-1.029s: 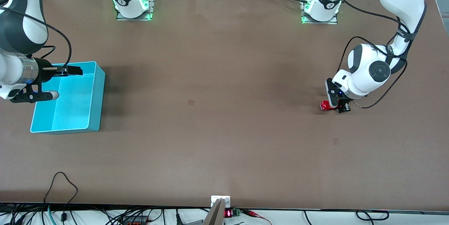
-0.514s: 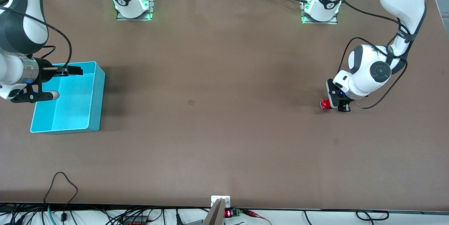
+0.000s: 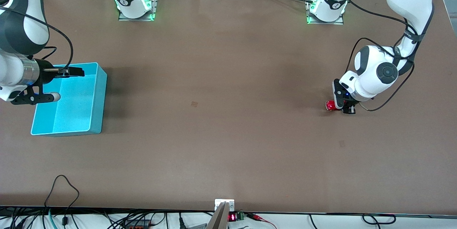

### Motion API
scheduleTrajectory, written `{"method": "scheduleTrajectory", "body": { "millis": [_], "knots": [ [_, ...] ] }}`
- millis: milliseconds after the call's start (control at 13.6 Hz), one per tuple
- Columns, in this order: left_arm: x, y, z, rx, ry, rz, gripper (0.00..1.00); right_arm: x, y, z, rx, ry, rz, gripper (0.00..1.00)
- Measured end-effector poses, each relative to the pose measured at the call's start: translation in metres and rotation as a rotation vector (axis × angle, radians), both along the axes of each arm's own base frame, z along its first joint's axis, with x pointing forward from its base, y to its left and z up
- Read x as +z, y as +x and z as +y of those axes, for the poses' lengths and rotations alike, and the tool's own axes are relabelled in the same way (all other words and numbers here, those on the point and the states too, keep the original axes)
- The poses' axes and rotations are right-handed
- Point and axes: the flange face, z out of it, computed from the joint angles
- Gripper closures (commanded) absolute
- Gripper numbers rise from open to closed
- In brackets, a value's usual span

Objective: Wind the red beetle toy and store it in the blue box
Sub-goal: 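Close the left gripper on the red beetle car, then drag the car backward along the table with the left gripper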

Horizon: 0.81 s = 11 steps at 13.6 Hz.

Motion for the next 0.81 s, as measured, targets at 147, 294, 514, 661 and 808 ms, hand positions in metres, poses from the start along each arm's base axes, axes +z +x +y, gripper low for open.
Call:
{"method": "scheduleTrajectory", "body": {
  "millis": [147,294,514,661,808],
  "knots": [
    [0.0000,0.0000,0.0000,0.000,0.000,0.000,0.60,0.0000,0.0000,0.0000,0.000,0.000,0.000,0.00],
    [0.0000,0.0000,0.0000,0.000,0.000,0.000,0.61,0.0000,0.0000,0.0000,0.000,0.000,0.000,0.00],
    [-0.0002,-0.0003,0.0001,0.000,0.000,0.003,0.61,0.0000,0.0000,0.0000,0.000,0.000,0.000,0.00],
    [-0.0003,-0.0004,0.0003,0.000,0.001,0.006,0.62,0.0000,0.0000,0.0000,0.000,0.000,0.000,0.00],
    [-0.0002,-0.0005,0.0042,0.004,0.002,0.019,0.62,0.0000,0.0000,0.0000,0.000,0.000,0.000,0.00]
  ]
}}
